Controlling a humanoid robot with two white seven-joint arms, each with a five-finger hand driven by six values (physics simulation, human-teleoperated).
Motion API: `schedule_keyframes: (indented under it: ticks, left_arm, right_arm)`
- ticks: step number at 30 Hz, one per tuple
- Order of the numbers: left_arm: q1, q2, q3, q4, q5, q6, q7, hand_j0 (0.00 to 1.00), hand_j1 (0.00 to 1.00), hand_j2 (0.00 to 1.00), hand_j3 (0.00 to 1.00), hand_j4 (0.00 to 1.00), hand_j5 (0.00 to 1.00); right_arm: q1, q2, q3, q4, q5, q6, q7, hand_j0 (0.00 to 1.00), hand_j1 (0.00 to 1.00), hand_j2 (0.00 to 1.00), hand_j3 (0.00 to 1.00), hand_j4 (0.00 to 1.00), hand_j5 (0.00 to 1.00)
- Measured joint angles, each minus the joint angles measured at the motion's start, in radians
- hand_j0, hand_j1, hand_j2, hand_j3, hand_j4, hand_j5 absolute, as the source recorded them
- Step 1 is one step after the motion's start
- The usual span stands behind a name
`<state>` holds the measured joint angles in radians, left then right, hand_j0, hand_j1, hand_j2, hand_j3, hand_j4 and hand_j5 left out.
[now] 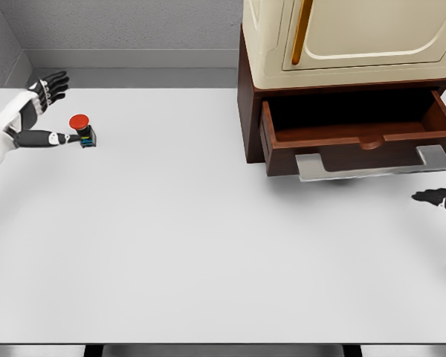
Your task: Put the switch into the drawer with left arm, and close the drawer with right arm
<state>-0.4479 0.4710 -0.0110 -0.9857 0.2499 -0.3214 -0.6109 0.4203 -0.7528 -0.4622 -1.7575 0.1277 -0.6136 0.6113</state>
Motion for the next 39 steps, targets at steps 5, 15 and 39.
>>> schedule_keyframes:
  ticks: [5, 15, 39]
  left_arm:
    - [-0.07, -0.049, 0.008, 0.111, 0.002, 0.007, 0.0, 1.0, 1.0, 1.0, 1.0, 1.0, 1.0]
    - [-0.123, -0.086, 0.005, 0.275, -0.01, 0.02, 0.108, 1.0, 1.0, 1.0, 1.0, 1.0, 1.0]
    - [-0.1, -0.121, -0.047, 0.291, -0.218, -0.097, 0.363, 0.92, 0.92, 0.92, 0.92, 0.92, 0.92]
  right_arm:
    - [0.003, -0.016, -0.022, 0.0, -0.006, 0.0, 0.0, 0.97, 0.97, 0.97, 0.97, 0.97, 0.97]
    - [-0.006, -0.059, -0.022, 0.0, -0.009, 0.0, 0.0, 0.53, 0.53, 0.53, 0.53, 0.53, 0.53]
    - [-0.121, -0.077, 0.072, 0.0, -0.025, 0.0, 0.0, 0.55, 0.55, 0.55, 0.55, 0.55, 0.55]
